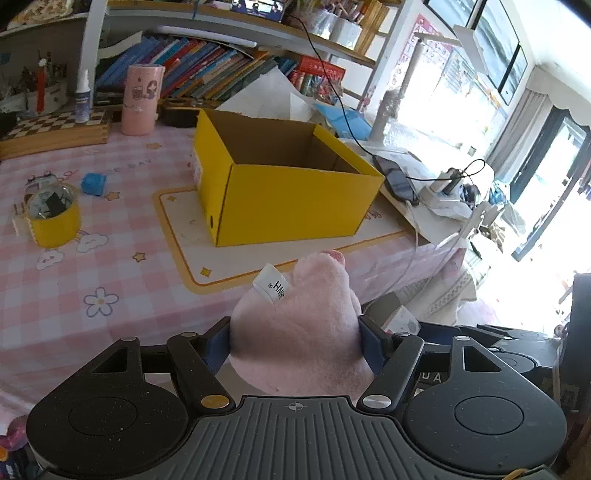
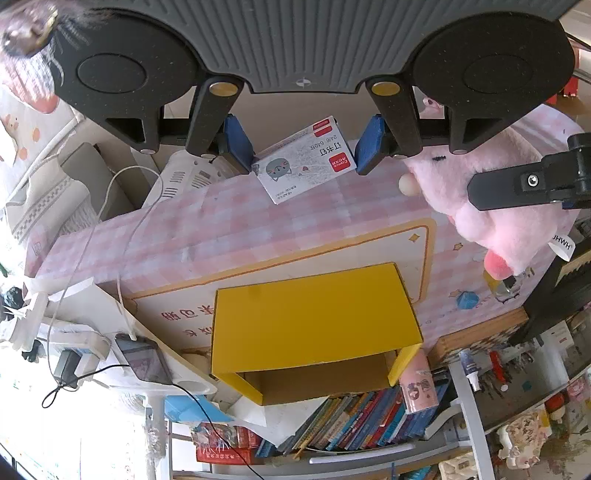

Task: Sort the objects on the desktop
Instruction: 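Carry the pig in the left tool and staples box in the right tool over the yellow box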

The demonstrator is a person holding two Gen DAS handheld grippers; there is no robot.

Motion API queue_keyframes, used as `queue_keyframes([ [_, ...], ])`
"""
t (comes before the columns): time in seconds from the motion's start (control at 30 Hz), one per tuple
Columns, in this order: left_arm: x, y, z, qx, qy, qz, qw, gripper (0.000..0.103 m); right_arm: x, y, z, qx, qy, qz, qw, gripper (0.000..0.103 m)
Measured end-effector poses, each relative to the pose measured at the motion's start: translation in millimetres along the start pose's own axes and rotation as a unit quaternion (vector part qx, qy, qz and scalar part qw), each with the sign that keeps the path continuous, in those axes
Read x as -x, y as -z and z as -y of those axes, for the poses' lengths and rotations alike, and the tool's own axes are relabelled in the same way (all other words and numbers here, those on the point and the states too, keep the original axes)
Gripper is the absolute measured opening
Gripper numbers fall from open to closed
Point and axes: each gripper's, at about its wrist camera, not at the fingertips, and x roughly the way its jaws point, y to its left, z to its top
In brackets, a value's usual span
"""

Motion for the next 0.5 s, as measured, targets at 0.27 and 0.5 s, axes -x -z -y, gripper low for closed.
queue_keyframes([
  [0.27, -7, -4, 4, -0.007, 0.002, 0.0, 1.0, 0.071, -5, -2, 5, -0.003, 0.0, -0.002, 1.0, 0.058],
  [0.5, -14, -10, 3, -0.005, -0.005, 0.002, 1.0, 0.071, -15, -12, 8, 0.0, -0.006, -0.006, 1.0, 0.058],
])
